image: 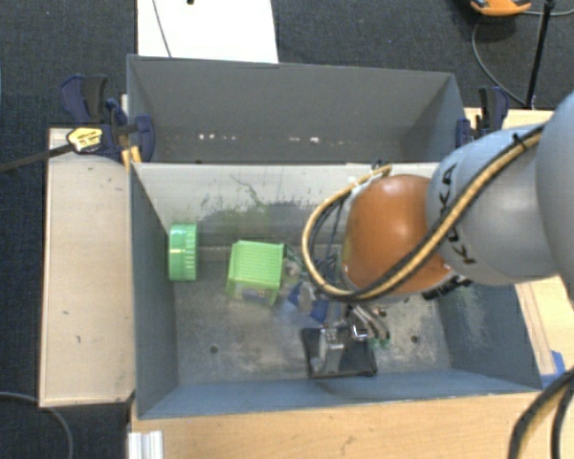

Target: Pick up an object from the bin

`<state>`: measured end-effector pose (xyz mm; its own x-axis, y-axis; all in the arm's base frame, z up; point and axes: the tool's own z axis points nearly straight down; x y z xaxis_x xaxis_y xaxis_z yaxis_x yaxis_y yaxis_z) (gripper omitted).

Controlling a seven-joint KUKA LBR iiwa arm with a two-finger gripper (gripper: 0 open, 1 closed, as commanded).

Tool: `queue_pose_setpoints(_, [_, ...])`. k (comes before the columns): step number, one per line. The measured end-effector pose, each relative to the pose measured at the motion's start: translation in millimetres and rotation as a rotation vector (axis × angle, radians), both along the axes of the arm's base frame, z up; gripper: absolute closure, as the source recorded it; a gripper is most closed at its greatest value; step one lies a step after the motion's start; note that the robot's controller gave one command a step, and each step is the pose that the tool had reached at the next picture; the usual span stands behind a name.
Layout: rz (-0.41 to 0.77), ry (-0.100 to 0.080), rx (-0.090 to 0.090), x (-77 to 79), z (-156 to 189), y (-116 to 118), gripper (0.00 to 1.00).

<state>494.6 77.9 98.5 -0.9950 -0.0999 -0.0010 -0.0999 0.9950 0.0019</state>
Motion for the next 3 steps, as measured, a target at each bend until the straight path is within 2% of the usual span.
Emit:
queue_pose_setpoints(1, [0.066, -0.005, 0.000, 20.0, -21, -19, 0.00])
queue_pose_setpoints(2, [0.155, -0.001, 0.000, 57.9, -28, -66, 1.00])
queue_pose_setpoints(3, [0.153, -0.001, 0.001, 57.9, -28, -66, 1.00])
